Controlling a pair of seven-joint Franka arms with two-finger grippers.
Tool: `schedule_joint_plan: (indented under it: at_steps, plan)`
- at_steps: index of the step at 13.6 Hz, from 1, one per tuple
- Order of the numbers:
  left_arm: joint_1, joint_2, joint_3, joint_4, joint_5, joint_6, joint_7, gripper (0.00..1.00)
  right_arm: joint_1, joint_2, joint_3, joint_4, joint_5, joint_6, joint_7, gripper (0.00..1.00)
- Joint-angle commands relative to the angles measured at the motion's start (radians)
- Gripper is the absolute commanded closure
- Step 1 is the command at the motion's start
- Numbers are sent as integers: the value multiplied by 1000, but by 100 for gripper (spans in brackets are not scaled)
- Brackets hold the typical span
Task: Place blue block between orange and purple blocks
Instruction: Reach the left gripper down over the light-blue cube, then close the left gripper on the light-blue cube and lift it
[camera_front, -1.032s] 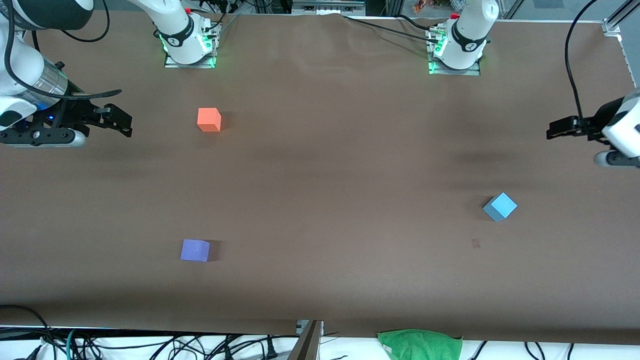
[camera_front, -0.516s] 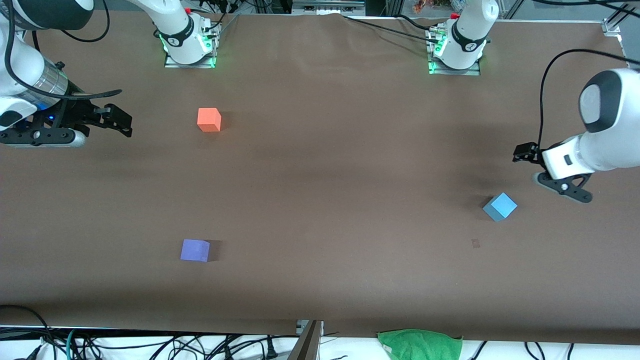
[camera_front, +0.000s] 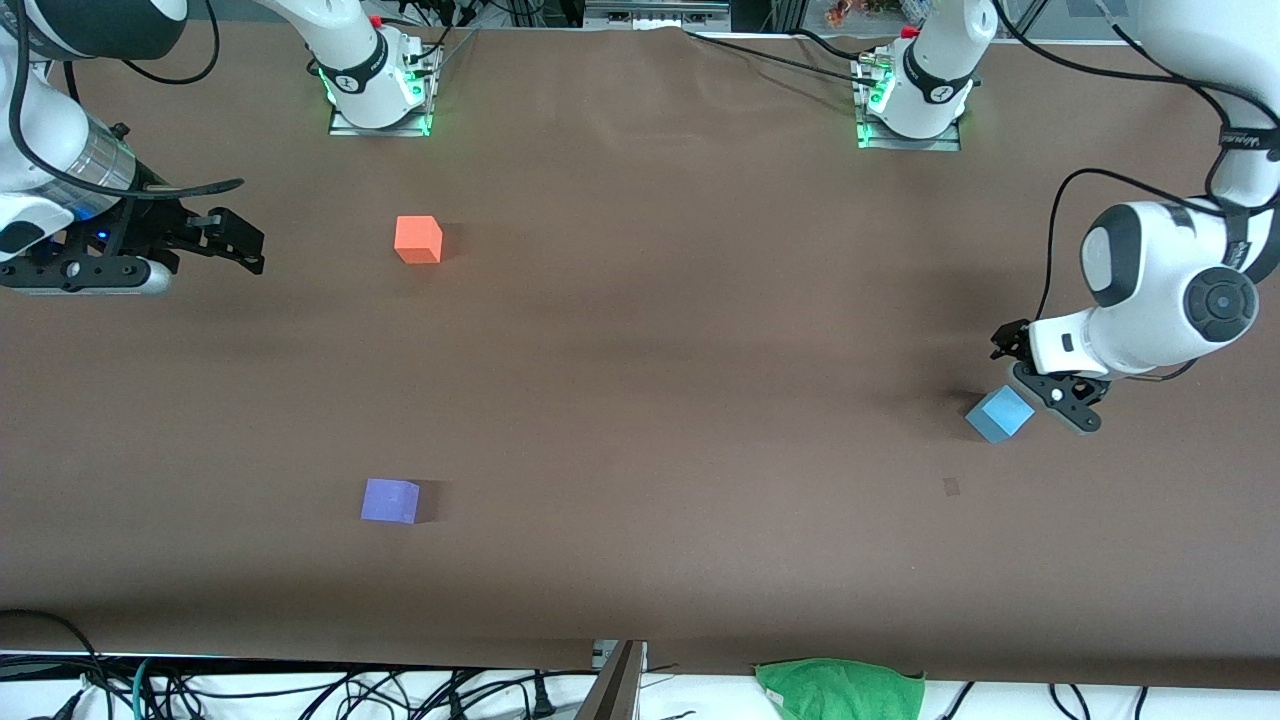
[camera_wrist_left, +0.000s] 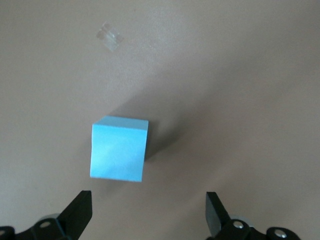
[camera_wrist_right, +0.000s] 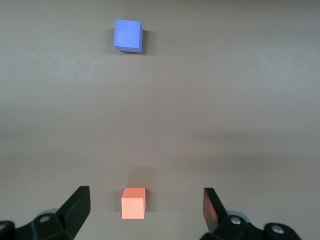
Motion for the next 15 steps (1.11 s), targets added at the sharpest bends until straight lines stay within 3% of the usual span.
schedule_joint_plan:
  at_steps: [1, 7, 15]
  plan:
    - [0, 28, 2, -9, -10, 91, 117, 0, -3, 7, 0, 24, 1, -20, -15, 0]
    - [6, 105, 2, -7, -10, 226, 137, 0, -3, 7, 0, 24, 1, -20, -15, 0]
    - [20, 150, 2, 1, -10, 280, 160, 0, -3, 7, 0, 24, 1, -20, -15, 0]
